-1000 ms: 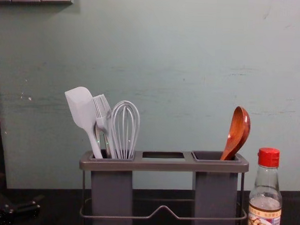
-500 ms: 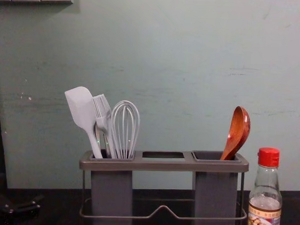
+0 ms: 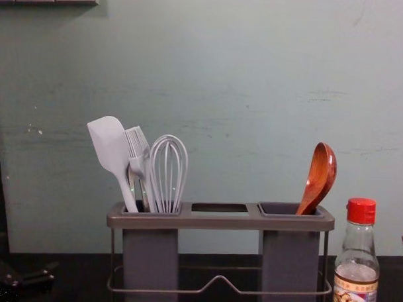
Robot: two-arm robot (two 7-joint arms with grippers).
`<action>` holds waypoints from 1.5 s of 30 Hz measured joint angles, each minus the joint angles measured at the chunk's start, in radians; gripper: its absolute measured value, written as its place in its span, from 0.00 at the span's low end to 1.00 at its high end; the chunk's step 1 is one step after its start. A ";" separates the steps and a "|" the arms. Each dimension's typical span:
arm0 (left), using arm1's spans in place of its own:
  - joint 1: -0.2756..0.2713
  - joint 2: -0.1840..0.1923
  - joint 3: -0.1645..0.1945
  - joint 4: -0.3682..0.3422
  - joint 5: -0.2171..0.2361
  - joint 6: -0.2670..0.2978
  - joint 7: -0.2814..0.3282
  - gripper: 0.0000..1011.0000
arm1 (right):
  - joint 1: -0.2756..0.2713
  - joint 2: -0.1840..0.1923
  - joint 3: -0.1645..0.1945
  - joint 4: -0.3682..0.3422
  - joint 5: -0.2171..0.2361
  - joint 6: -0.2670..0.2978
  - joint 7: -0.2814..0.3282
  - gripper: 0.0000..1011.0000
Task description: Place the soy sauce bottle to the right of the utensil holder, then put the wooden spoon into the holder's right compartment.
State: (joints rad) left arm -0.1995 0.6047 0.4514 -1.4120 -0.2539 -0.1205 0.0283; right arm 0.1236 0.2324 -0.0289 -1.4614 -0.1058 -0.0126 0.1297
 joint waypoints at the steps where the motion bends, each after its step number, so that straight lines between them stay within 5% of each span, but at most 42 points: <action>1: 0.000 0.000 0.000 0.000 0.000 0.000 0.000 0.99 | 0.003 -0.001 -0.001 0.003 -0.001 0.000 0.000 0.99; 45: 0.000 0.000 0.000 0.000 0.000 0.000 0.000 0.99 | 0.017 -0.007 -0.007 0.013 -0.006 -0.008 -0.001 0.99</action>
State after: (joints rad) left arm -0.1995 0.6047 0.4514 -1.4120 -0.2539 -0.1205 0.0283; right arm 0.1410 0.2257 -0.0359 -1.4483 -0.1118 -0.0206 0.1292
